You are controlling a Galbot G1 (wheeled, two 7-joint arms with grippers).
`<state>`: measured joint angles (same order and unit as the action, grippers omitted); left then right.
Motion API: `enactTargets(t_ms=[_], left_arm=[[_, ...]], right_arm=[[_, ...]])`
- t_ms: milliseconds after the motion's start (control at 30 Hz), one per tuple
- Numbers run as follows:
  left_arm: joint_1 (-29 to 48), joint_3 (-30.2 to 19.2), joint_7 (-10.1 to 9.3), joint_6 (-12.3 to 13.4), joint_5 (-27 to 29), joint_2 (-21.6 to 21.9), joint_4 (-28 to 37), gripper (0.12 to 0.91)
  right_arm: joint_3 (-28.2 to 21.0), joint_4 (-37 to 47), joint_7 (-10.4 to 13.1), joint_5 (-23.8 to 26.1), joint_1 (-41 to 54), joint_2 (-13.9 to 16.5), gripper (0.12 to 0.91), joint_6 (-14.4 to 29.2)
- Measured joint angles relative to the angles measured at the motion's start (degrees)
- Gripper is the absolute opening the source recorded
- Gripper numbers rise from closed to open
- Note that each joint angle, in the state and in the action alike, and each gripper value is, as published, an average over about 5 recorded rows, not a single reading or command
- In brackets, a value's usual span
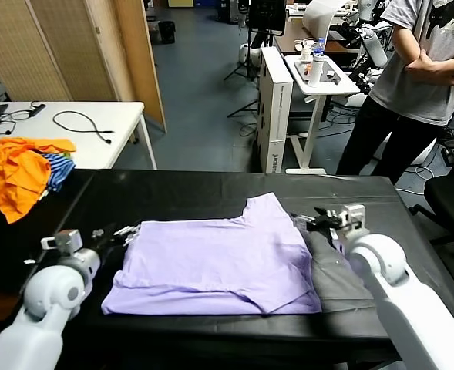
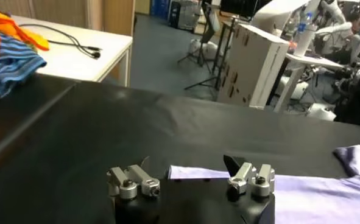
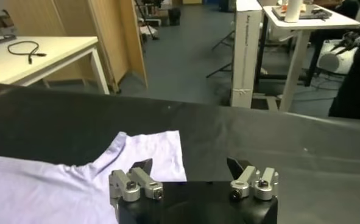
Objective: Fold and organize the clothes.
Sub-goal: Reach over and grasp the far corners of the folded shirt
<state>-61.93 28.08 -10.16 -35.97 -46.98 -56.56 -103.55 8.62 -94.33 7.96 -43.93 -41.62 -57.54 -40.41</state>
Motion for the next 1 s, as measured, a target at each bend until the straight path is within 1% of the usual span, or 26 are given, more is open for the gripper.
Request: enactTargets(t_ms=[133,333,533,767,867,1000], left_arm=[[2.30,-2.11,0.67,-0.47,0.26,0.44,2.56,0.907],[3.89,-4.12,0.99,-0.50,0.85,0.55,5.13,0.907],[5.00,-5.31,1.37,-0.51,1.84,0.04,6.61,0.907],[5.86,-5.49,1.57,-0.43,2.09,-0.07,8.56,0.904],[5.79,-5.49,1.71,-0.56,2.14,0.13,8.68,0.877],[5.47,-5.49,1.86,-0.99,2.35,0.26,8.68,0.791]], right_arm=[[-1.96,2.84,-0.84,0.88,2.10,-0.78,0.907,0.78],[-4.27,6.50,-0.83,1.83,4.78,-1.85,0.907,1.33],[-5.79,9.30,-0.80,2.18,6.23,-2.57,0.907,1.37],[-7.62,11.55,-0.90,2.66,7.83,-3.30,0.905,1.33],[-8.58,12.25,-0.88,2.77,8.51,-3.46,0.883,1.23],[-9.59,12.94,-0.87,2.79,9.14,-3.72,0.818,1.09]])
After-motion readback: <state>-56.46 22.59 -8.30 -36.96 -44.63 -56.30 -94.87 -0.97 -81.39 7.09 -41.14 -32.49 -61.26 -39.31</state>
